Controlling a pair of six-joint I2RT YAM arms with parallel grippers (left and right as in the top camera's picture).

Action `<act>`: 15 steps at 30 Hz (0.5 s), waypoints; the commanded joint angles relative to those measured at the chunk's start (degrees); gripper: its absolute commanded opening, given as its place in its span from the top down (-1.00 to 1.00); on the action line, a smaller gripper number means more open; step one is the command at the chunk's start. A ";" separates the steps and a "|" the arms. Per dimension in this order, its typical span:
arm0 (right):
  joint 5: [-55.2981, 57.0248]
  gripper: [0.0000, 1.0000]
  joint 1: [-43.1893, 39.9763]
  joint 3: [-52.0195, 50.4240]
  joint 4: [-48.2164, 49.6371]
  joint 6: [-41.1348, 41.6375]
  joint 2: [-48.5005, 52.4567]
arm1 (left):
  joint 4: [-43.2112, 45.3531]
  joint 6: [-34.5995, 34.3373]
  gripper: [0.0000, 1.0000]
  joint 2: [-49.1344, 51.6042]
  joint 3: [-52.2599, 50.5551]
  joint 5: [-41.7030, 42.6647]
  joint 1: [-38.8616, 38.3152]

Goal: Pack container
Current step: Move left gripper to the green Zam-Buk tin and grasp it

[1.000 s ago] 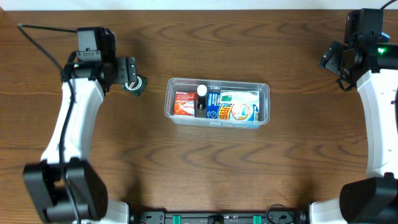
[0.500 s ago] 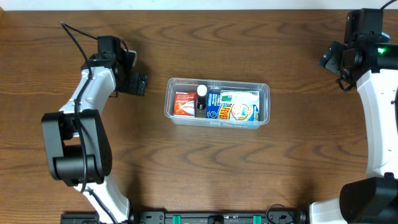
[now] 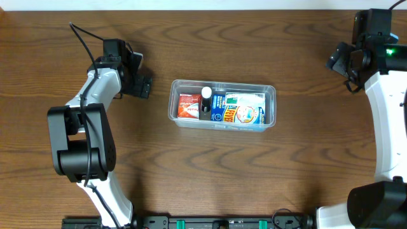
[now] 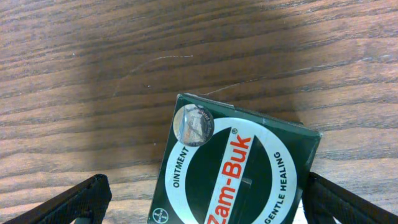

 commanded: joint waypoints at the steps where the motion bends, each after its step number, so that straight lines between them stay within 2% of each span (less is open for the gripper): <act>1: 0.59 -0.98 -0.55 0.02 -0.09 -0.22 0.24 | 0.24 2.45 -0.96 0.74 0.83 1.22 -0.02; 5: 0.59 -0.99 -0.55 0.02 -0.09 -0.22 0.24 | -0.42 4.61 -0.96 0.85 0.83 5.55 -0.02; 12: 0.59 -0.98 -0.55 0.02 -0.09 -0.22 0.24 | -1.36 4.61 -1.00 0.92 0.72 6.38 -0.02; 14: 0.59 -0.99 -0.55 0.02 -0.09 -0.22 0.24 | -1.86 4.57 -0.82 0.92 0.72 6.45 -0.04; 15: 0.59 -0.99 -0.55 0.02 -0.09 -0.22 0.24 | -2.19 4.57 -0.79 0.92 0.72 6.62 -0.04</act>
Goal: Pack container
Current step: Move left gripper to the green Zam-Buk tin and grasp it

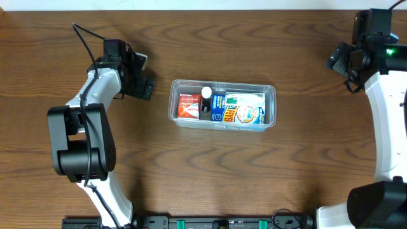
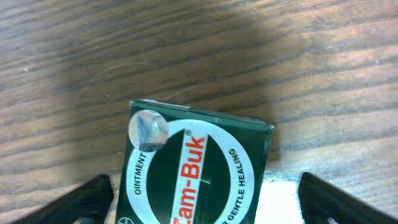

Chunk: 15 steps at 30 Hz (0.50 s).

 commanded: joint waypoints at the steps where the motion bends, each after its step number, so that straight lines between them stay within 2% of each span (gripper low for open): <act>1: 0.61 -0.99 -0.55 0.02 -0.11 -0.22 0.24 | -1.14 0.96 -0.78 0.92 0.72 1.09 -0.04; 9: 0.61 -0.98 -0.55 0.02 -0.11 -0.22 0.24 | -3.43 0.98 -0.70 0.92 0.66 1.07 -0.15; 15: 0.61 -0.99 -0.55 0.02 -0.11 -0.22 0.24 | -4.17 -0.09 -0.32 0.92 0.68 1.03 -1.16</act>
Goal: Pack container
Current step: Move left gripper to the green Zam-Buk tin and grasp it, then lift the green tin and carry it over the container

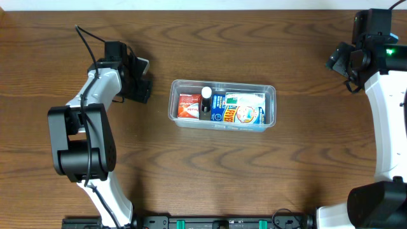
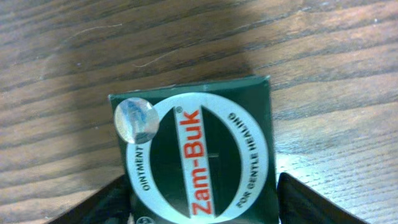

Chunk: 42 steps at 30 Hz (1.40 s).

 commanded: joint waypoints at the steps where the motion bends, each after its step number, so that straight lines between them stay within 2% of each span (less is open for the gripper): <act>1: 0.59 -0.98 -0.55 0.02 -0.09 -0.22 0.24 | -0.26 -1.16 -0.30 0.92 0.68 0.96 -0.92; 6: 0.59 -0.99 -0.55 0.02 -0.09 -0.22 0.24 | -0.17 -2.40 -0.29 0.90 0.68 0.87 -1.51; 12: 0.59 -0.98 -0.55 0.02 -0.09 -0.22 0.24 | -3.41 -9.46 -0.28 0.26 3.04 0.33 -1.51; 19: 0.59 -0.98 -0.55 0.02 -0.09 -0.22 0.24 | -16.81 -18.78 -0.25 -5.77 12.15 0.92 -1.62; 24: 0.59 -0.98 -0.55 0.02 -0.09 -0.22 0.24 | -26.05 -19.12 -0.27 -13.16 16.76 7.50 -3.08; 27: 0.59 -0.98 -0.55 0.02 -0.09 -0.20 0.24 | -28.37 -19.10 -0.28 -18.05 16.81 12.09 -5.22; 31: 0.59 -0.98 -0.55 0.02 -0.09 -0.22 0.24 | -30.80 -19.15 -0.28 -22.36 16.81 14.08 -9.62; 37: 0.59 -0.99 -0.55 0.02 -0.09 -0.22 0.24 | -33.14 -19.39 -0.28 -21.92 16.63 13.99 -16.17; 42: 0.59 -0.98 -0.55 0.02 -0.09 -0.22 0.24 | -33.09 -24.04 -0.28 -18.82 16.35 9.07 -19.91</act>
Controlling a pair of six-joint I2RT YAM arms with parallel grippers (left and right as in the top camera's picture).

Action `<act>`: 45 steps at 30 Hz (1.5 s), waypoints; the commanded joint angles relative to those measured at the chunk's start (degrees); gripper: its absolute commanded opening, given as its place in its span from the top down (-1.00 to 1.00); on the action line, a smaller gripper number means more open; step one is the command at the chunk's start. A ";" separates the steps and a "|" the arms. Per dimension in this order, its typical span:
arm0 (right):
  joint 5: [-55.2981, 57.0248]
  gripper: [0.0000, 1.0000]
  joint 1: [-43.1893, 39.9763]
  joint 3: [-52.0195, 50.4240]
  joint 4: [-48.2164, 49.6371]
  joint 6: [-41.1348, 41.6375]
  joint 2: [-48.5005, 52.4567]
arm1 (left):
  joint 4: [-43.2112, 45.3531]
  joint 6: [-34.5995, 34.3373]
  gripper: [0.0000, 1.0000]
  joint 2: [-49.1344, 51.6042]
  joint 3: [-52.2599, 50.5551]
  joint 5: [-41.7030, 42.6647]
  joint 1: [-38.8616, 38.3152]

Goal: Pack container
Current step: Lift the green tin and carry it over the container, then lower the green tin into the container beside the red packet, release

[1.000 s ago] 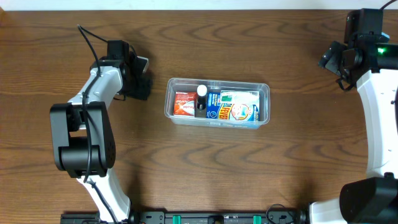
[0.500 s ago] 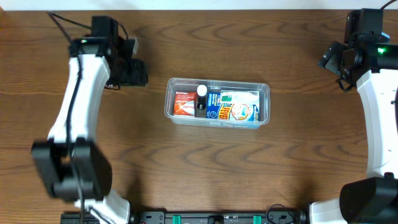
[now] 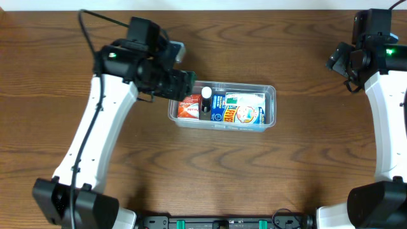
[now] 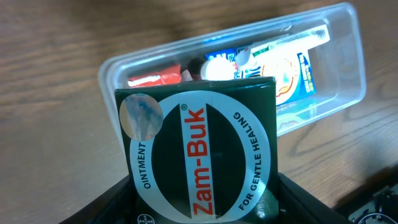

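Observation:
A dark green Zam-Buk ointment box point(image 4: 198, 155) fills the left wrist view, and my left gripper point(image 4: 202, 211) is shut on it, lifted off the table. In the overhead view the left gripper point(image 3: 180, 81) hangs at the left end of the clear plastic container point(image 3: 270, 90). Inside the container lie a red box point(image 3: 188, 106), a small white-capped bottle point(image 3: 206, 93) and blue-and-white packets point(image 3: 243, 109). My right gripper point(image 3: 337, 58) is raised at the far right edge; its fingers are too dark to read.
Brown wooden table point(image 3: 210, 172) all round the container. The left arm's white links point(image 3: 102, 127) slant across the table's left side. The right arm's white link point(image 3: 385, 114) runs down the right edge.
My left gripper has risen off the table with the Zam-Buk box and moved right, from well left of the container to its left end. The right arm has not moved.
My left gripper stood open round the Zam-Buk box lying on the table left of the container. Over the following moments the fingers came in against the box's sides. Now the box is held in the air at the container's left end.

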 commanded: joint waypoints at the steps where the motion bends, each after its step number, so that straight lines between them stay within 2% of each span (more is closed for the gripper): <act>1: 0.59 -0.99 -0.55 0.02 -0.09 -0.22 0.24 | -0.20 -4.52 -0.28 2.80 -0.13 -4.28 -1.92; 6: 0.59 -0.98 -0.55 0.02 -0.09 -0.22 0.24 | -0.13 -7.56 -0.28 6.71 -0.15 -6.62 -4.79; 10: 0.59 -0.99 -0.55 0.02 -0.09 -0.22 0.24 | -0.17 -10.71 -0.28 9.68 -0.17 -12.24 -6.51; 19: 0.59 -0.98 -0.55 0.02 -0.09 -0.22 0.24 | 1.01 -16.17 -0.28 12.90 -0.42 -16.74 -6.84; 29: 0.59 -0.99 -0.55 0.02 -0.09 -0.22 0.24 | 2.86 -16.26 -0.30 12.90 -0.87 -16.63 -6.93; 30: 0.59 -0.99 -0.55 0.02 -0.09 -0.22 0.24 | 2.86 -16.26 -0.42 12.90 -0.87 -16.65 -6.93; 33: 0.59 -0.99 -0.55 0.02 -0.09 -0.22 0.24 | 2.86 -16.26 -0.48 12.90 -0.87 -16.63 -6.93; 45: 0.59 -0.99 -0.55 0.02 -0.09 -0.22 0.24 | 3.02 -16.00 -0.52 12.41 -0.70 -16.68 -6.58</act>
